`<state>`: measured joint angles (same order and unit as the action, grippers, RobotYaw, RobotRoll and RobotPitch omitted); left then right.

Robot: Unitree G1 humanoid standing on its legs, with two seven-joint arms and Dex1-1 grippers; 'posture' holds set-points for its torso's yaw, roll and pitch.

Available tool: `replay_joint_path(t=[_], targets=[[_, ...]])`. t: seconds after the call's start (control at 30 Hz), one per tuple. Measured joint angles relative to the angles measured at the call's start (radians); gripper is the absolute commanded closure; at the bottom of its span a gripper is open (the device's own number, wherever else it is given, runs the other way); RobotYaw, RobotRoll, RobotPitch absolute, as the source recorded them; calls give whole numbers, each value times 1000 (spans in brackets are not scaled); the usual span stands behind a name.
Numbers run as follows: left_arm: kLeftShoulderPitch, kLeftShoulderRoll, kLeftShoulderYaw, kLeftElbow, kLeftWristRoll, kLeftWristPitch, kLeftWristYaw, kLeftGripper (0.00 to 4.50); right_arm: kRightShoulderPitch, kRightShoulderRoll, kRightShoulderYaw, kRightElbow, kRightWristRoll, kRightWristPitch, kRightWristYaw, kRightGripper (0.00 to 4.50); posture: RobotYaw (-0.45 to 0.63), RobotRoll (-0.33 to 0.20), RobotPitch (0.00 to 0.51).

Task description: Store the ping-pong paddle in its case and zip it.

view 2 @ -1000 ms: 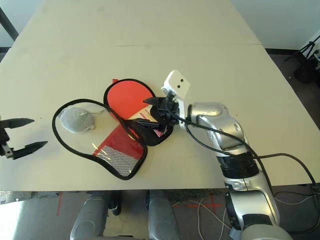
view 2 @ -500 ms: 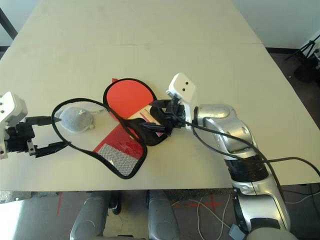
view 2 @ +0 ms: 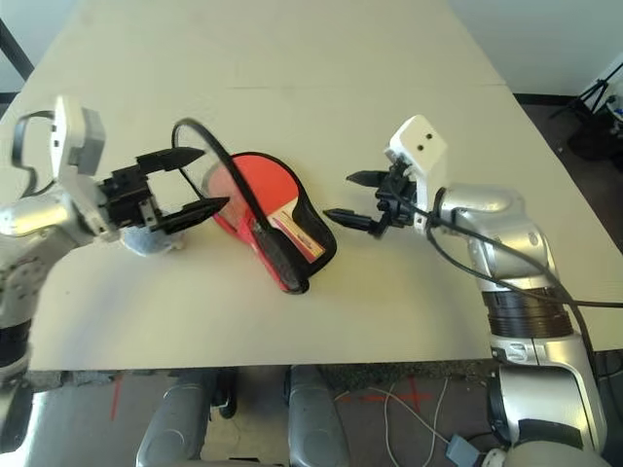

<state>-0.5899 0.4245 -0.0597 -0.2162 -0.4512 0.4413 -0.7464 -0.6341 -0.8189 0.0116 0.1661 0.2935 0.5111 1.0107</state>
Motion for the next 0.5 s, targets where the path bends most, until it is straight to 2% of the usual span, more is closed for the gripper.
replay_joint_path(t=[0.2,0.5], targets=[[-8,-29,-21,101,83,-98,15,0,-1,-1,-12,13,0,17,-14,12,52,0,245],[11,-28,-67,136,153,-155,-7,0,-6,14,-30,23,4,23,-31,12,61,0,248]])
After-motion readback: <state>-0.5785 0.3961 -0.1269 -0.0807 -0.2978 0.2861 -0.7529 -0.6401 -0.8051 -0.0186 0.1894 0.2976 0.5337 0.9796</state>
